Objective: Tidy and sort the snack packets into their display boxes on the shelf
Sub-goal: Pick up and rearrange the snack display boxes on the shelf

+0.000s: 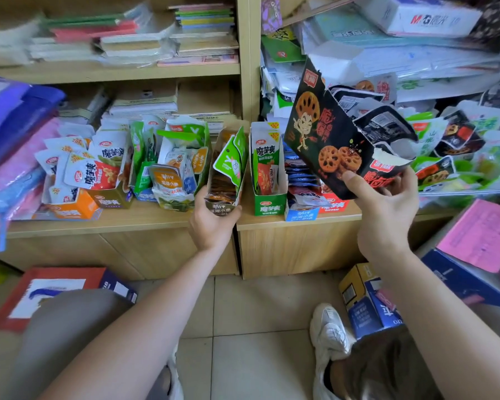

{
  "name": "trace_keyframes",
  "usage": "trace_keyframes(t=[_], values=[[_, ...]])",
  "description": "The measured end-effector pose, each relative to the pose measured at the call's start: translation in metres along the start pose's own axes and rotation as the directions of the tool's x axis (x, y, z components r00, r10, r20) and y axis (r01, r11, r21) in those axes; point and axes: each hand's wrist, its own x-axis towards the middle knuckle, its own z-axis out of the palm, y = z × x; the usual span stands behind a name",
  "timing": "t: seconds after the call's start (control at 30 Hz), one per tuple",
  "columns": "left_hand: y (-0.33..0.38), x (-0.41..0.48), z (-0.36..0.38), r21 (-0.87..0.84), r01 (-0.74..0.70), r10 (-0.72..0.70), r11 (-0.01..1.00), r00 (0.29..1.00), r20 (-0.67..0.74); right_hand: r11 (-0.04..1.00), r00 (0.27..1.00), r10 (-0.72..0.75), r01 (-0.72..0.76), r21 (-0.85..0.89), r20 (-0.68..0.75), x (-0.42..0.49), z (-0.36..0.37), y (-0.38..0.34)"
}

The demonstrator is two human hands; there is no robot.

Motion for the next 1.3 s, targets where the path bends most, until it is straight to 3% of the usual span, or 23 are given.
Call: trace_keyframes(t=[0.37, 0.8, 1.03, 1.3], values=[[0.034, 0.005, -0.036, -0.166, -0.091, 0.072, 0.982, 0.991, -0.116, 0.999, 0.999, 0.007, -0.007, 0.031, -0.031, 0.005, -0.006, -0.012], [0.034, 0.006, -0.138, -0.333, -0.109, 0.07, 0.937, 0.989, -0.126, 0.997, 0.943, 0.031, -0.005, -0.079, 0.33, -0.086, 0.03, -0.011], [0.022, 0.002, -0.174, -0.376, -0.068, 0.015, 0.924, 0.99, -0.142, 0.974, 0.969, 0.089, -0.037, -0.222, 0.23, -0.129, 0.055, 0.039], [0.011, 0.008, -0.187, -0.431, -0.058, -0.002, 0.901, 0.99, -0.138, 0.963, 0.995, 0.079, -0.062, -0.261, 0.053, -0.137, 0.111, 0.088]])
